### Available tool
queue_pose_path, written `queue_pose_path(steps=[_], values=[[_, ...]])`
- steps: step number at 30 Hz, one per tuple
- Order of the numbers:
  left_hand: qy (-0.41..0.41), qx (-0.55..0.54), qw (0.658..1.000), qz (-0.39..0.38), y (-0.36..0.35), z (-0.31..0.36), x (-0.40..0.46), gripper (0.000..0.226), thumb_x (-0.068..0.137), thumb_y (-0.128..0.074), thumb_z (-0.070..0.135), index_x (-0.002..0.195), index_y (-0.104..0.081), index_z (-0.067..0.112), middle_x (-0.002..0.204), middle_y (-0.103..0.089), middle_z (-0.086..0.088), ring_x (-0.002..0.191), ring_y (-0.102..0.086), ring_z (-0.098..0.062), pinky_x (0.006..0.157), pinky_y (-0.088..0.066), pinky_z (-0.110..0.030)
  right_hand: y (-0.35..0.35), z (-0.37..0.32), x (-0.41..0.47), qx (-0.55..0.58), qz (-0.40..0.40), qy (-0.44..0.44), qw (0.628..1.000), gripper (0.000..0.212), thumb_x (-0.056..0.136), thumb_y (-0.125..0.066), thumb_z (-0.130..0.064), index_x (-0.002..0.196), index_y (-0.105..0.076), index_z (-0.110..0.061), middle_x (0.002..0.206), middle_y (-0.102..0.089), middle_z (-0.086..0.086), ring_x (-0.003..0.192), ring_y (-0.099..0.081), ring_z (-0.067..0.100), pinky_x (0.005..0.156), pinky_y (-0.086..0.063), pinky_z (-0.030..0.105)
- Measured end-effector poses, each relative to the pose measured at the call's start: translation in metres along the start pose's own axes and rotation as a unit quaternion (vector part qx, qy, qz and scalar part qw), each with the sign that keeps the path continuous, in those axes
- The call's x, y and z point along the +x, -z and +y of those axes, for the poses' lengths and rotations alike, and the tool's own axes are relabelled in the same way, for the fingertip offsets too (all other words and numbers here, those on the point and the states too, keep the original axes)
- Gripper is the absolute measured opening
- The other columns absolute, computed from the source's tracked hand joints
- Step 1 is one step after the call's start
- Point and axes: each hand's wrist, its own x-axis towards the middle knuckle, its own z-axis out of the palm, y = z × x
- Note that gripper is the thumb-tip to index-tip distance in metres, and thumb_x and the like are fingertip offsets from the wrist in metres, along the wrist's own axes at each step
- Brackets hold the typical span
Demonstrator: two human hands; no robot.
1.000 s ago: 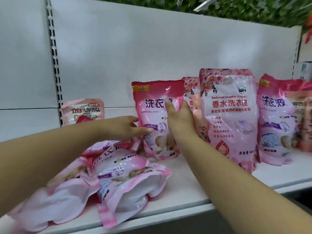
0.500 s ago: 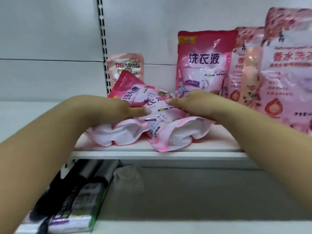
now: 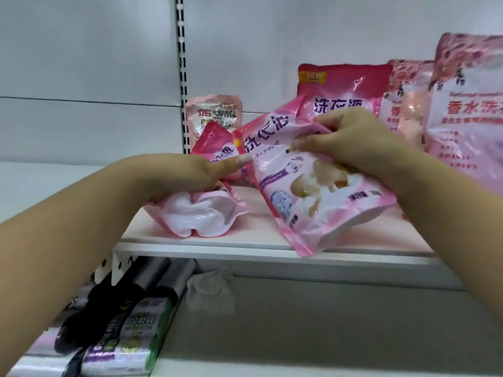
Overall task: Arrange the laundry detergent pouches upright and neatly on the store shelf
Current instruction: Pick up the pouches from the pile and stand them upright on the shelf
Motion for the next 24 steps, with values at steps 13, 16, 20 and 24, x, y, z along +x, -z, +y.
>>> queue_pose_path(steps=[13,16,20,24], values=[[-0.152,-0.434,0.857,0.234,0.002,0.071,0.051,0.059,0.074,-0.068,0.053,0.111,-0.051,0.01,0.095,-0.067,-0.007,0.078,-0.068,-0.022,0.073,-0.056,-0.037,-0.015,0.006,-0.002,0.175,0.033,0.05,0.983,0.035,0.065,-0.057,-0.051,0.094,-0.051,-0.032,0.08,-0.063,-0.016,0.07,-0.061,-0.004,0.071,-0.053,0.015],[-0.168,-0.44,0.834,0.289,-0.002,0.073,0.054,0.042,0.076,-0.067,0.047,0.102,-0.053,0.017,0.088,-0.066,0.001,0.069,-0.065,-0.011,0.058,-0.052,-0.023,-0.012,0.002,0.008,0.254,0.129,0.023,0.958,0.033,0.081,-0.057,-0.048,0.085,-0.064,-0.016,0.07,-0.067,-0.001,0.065,-0.066,0.018,0.066,-0.058,0.037],[-0.206,-0.435,0.819,0.312,-0.001,0.072,0.052,0.033,0.069,-0.071,0.047,0.086,-0.059,0.021,0.083,-0.07,0.002,0.07,-0.069,-0.013,0.068,-0.056,-0.031,-0.011,-0.003,0.019,0.205,0.229,0.034,0.951,0.043,0.092,-0.052,-0.036,0.081,-0.058,0.005,0.076,-0.055,0.022,0.07,-0.049,0.024,0.078,-0.048,0.04],[-0.222,-0.419,0.817,0.328,0.007,0.069,0.051,0.03,0.07,-0.071,0.045,0.084,-0.057,0.024,0.091,-0.07,-0.002,0.082,-0.068,-0.021,0.078,-0.056,-0.039,0.01,-0.009,0.032,0.249,0.232,0.05,0.939,0.029,0.086,-0.063,-0.015,0.059,-0.059,-0.005,0.061,-0.052,0.008,0.061,-0.049,0.019,0.076,-0.052,0.04]])
